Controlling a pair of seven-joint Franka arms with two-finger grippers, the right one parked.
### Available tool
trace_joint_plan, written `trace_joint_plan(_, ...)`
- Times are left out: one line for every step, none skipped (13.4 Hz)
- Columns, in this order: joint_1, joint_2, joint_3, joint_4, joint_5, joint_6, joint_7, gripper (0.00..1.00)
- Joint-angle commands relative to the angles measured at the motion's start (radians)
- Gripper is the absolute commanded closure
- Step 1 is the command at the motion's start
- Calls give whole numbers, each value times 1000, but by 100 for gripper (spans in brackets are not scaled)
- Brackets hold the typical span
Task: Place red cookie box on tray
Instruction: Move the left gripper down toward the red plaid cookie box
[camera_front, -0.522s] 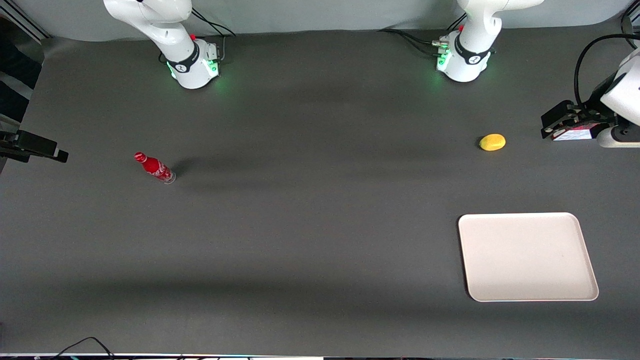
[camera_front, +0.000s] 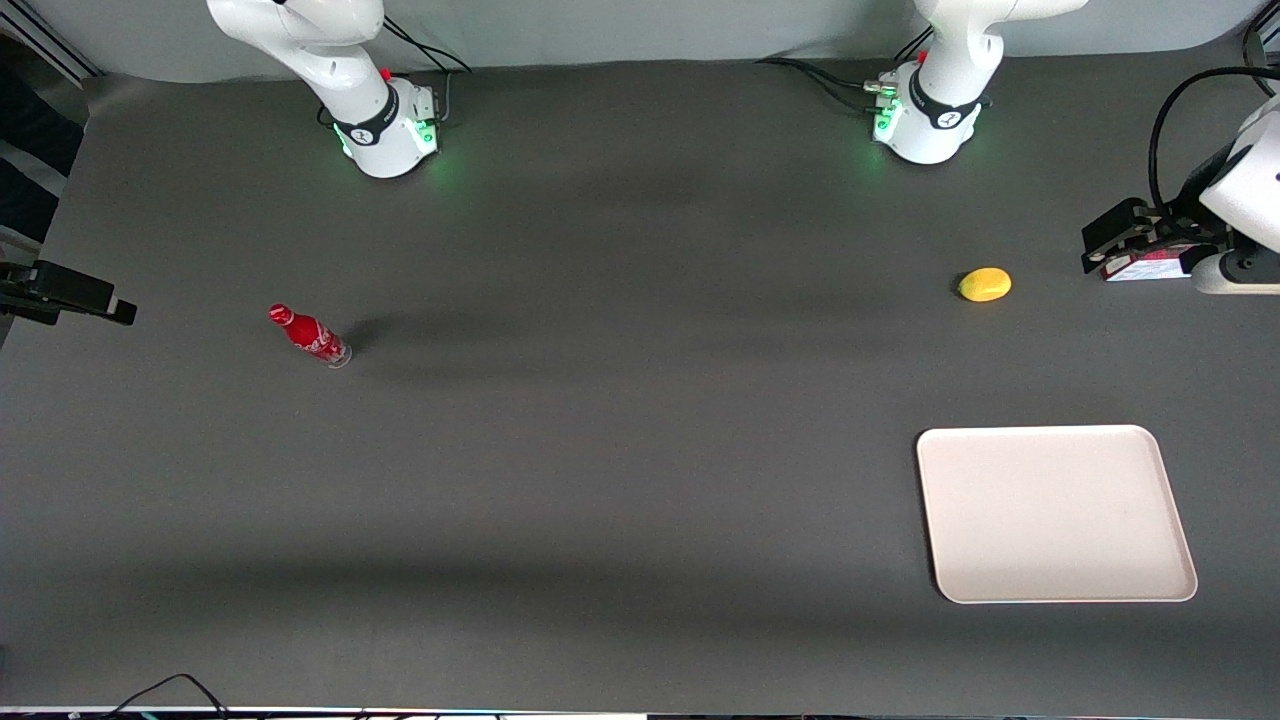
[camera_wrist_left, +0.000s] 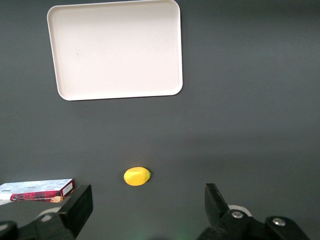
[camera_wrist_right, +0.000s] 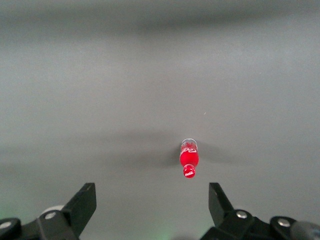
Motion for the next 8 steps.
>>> trace_joint_plan(3, 16, -7, 35, 8, -34, 14, 0)
trace_joint_plan(0, 17, -7, 35, 8, -32, 1, 0)
trace_joint_plan(-1, 16, -7, 35, 8, -32, 0, 0)
trace_joint_plan(0, 17, -7, 35, 8, -34, 3, 0)
trace_joint_plan(2, 17, -7, 35, 8, -34, 8, 0)
trace_joint_plan(2, 17, -7, 35, 8, -39, 10, 0)
trace_joint_plan(3, 17, -7, 35, 8, -51, 13, 0)
trace_joint_plan(3, 16, -7, 33, 8, -51, 14, 0)
